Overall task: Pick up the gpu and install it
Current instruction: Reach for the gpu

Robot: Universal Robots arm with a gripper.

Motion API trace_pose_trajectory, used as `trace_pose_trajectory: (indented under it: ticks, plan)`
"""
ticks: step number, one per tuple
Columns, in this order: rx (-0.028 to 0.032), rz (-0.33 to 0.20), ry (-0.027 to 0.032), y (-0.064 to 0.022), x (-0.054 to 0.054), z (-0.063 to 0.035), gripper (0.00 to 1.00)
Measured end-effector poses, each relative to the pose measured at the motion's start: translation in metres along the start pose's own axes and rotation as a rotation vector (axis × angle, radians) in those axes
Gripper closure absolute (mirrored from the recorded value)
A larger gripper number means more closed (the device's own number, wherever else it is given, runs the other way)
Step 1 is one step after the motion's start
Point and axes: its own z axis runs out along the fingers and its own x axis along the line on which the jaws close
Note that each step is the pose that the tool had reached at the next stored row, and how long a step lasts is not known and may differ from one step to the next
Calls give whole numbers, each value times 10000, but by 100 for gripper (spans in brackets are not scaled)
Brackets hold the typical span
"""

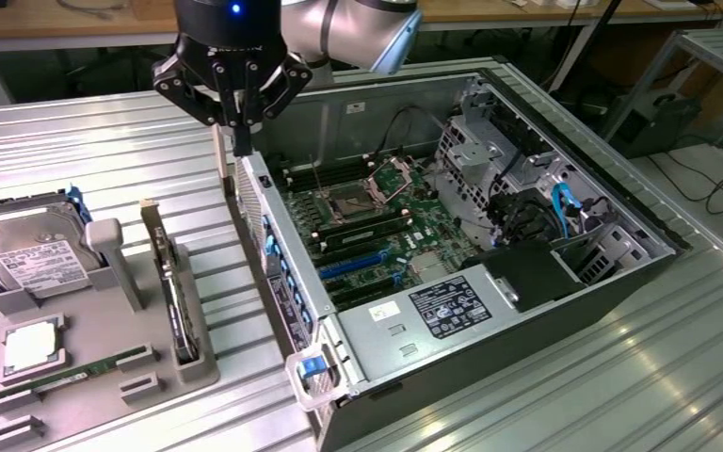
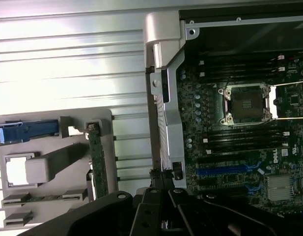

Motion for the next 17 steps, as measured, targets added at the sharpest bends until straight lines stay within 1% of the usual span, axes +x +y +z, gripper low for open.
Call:
trace_pose_trajectory:
  ticks: [17]
  plan:
    - [0, 0, 0, -23, 93, -3, 89]
